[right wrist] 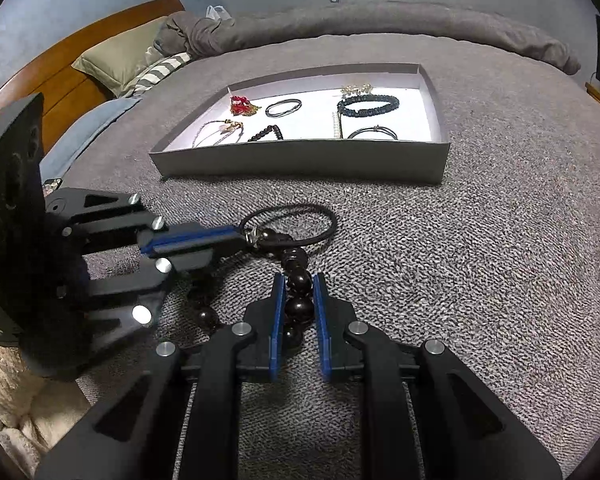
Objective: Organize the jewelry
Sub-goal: 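Grasp the black hair tie with the left tool while the right tool grasps the wooden bead bracelet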
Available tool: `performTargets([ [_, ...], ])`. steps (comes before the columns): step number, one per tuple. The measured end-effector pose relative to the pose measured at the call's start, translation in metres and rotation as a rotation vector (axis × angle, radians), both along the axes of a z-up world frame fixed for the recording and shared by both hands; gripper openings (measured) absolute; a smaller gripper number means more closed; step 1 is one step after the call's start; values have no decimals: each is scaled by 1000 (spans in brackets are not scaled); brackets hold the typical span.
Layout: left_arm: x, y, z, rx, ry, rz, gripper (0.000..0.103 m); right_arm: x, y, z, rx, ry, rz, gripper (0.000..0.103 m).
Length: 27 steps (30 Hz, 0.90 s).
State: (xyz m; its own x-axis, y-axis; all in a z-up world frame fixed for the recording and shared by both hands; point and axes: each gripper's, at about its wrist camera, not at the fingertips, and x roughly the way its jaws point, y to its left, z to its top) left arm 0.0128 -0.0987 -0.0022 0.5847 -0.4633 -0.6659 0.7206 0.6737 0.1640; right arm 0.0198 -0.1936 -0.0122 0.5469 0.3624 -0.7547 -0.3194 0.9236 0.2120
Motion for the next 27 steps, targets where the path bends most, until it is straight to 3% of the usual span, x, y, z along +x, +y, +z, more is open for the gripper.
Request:
performTargets([
  [8,-2,10,15,-56,-14,8,0,-1,4,0,-25,-6,8,14],
  [12,0,1,11,-21,-16,4,2,-2,4,-1,-34,-5,11,14],
  [15,5,-1,6,-20,12,1,18,-2,4,-1,-34,-1,14,14],
  [16,6,-2,7,-23,9,3,31,-2,4,-1,-34,-1,15,14],
  [17,5,-2,8,-27,2,0,34,-1,4,-1,-33,-1,15,14],
  [27,12,-22,2,40,-9,-72,32,0,1,-3,-28,9,25,14],
])
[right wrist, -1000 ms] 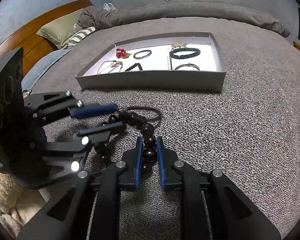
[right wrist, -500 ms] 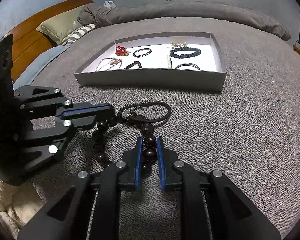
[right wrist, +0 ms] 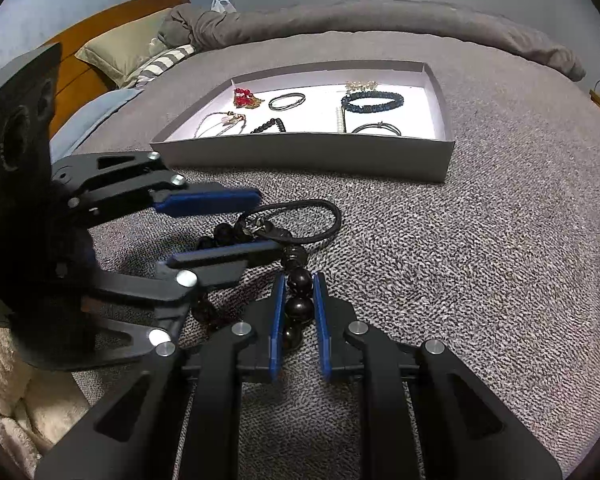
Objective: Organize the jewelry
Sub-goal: 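Grasp the black hair tie with the left tool while the right tool grasps the wooden bead bracelet, then carry the hair tie and wooden bead bracelet into the box and open both tools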
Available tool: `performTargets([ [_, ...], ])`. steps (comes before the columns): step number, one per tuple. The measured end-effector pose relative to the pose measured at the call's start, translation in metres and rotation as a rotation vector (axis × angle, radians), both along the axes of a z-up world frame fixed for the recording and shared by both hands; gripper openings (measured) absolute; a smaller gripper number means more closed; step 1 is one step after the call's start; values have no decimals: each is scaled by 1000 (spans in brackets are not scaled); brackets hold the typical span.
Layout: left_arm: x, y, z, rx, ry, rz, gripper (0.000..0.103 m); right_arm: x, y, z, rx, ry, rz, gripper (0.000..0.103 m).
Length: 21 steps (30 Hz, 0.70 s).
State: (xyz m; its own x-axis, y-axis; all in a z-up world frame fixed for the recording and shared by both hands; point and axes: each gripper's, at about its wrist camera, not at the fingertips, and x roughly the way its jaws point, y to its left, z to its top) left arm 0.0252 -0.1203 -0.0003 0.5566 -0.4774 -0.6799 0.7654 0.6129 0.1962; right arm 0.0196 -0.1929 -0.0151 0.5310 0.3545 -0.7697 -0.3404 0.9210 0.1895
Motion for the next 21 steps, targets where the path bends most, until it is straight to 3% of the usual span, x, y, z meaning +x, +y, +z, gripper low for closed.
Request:
performTargets([
  [1,1,-1,-1,0,6,-4,22,1,-1,-1,4,3,1,14],
  [4,3,1,-3,-7,19,-4,14,3,-1,-1,7,7,4,14],
  [14,-3,24,15,-53,-7,51,14,2,2,-1,-9,-5,9,14],
  [21,-19,63,22,-46,-4,172,13,0,4,0,-28,-14,10,14],
])
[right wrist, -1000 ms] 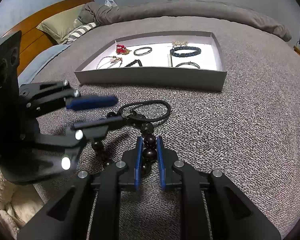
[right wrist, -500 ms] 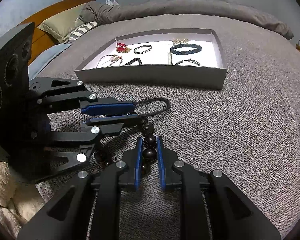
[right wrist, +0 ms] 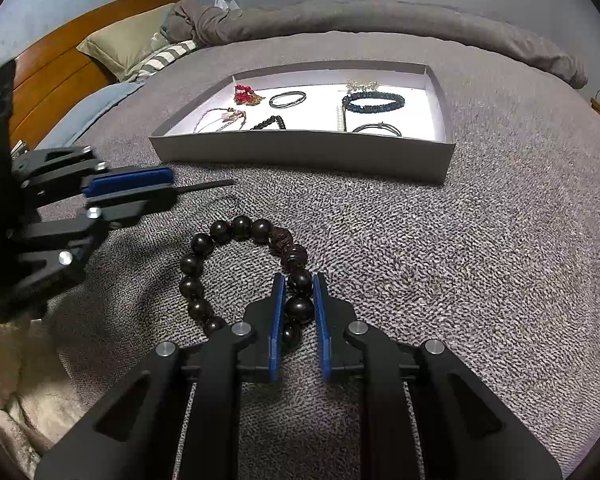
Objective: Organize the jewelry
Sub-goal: 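Carry the hair tie and wooden bead bracelet into the box and open both tools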
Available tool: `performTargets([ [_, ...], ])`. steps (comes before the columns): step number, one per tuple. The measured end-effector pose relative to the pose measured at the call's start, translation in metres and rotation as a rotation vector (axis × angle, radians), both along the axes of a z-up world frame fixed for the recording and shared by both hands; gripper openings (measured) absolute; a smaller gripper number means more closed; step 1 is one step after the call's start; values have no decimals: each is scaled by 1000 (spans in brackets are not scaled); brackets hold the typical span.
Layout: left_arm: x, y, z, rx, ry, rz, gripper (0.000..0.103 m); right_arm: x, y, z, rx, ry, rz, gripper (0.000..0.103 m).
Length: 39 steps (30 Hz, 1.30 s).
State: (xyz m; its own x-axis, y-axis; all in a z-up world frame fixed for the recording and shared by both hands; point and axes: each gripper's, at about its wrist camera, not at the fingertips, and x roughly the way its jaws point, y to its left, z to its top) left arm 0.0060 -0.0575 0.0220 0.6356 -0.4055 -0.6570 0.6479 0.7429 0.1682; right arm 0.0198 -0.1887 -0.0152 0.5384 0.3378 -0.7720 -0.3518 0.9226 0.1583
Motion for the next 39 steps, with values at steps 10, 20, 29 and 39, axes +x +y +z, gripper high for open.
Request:
performTargets([
  [10,-7,35,-35,39,145,198,14,-1,4,-1,-49,-21,-2,14],
  [20,-1,34,-34,-13,195,236,32,1,5,-1,-36,-21,-3,16],
  [29,24,22,-39,-23,246,207,37,6,13,0,-84,-65,9,37],
  [39,27,28,-45,-46,268,187,30,7,19,-8,-126,-67,8,15],
])
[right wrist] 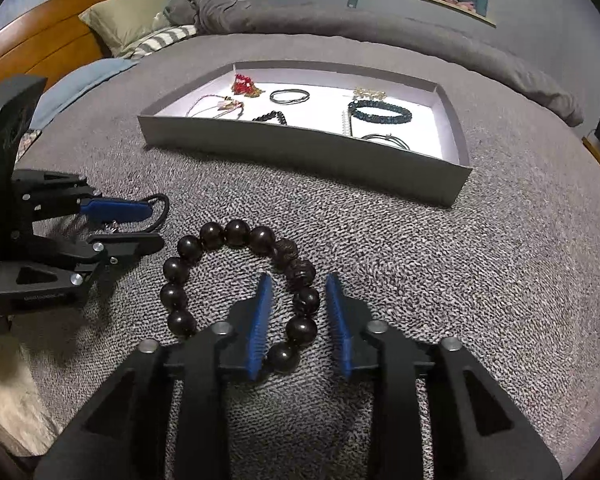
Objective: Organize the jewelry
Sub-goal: 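Carry the hair tie and wooden bead bracelet into the box and open both tools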
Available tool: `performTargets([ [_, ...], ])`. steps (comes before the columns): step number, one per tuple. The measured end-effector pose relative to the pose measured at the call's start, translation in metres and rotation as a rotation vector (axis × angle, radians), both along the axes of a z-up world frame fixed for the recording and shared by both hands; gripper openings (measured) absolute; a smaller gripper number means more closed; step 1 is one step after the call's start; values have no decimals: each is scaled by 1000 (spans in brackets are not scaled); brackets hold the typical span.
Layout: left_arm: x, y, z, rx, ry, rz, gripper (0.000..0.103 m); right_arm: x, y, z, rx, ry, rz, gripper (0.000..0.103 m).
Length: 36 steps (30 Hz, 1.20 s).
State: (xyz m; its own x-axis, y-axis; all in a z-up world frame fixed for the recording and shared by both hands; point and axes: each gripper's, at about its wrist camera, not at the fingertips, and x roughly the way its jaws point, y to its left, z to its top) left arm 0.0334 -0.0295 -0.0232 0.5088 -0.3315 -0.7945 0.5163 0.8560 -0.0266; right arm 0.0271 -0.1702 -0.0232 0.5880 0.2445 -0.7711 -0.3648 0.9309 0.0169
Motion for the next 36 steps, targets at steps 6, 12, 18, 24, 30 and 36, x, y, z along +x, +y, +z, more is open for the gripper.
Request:
performTargets([
  [6,-3,4,4,5,-21,-6,12,-5,-3,9,33,-28,-3,15],
  [12,-9,8,16,-5,-49,1,3,-11,-3,25,79,-72,6,14],
  [18,-15,18,51,-42,-132,28,3,-17,-3,50,100,-139,6,14],
  [24,-8,21,91,-58,-197,15,3,-5,-10,74,82,-179,-9,14],
  [30,28,21,112,-26,-231,22,3,25,-19,110,59,-244,-43,14],
  [36,87,20,113,3,-200,49,3,80,-31,117,84,-227,-88,14],
])
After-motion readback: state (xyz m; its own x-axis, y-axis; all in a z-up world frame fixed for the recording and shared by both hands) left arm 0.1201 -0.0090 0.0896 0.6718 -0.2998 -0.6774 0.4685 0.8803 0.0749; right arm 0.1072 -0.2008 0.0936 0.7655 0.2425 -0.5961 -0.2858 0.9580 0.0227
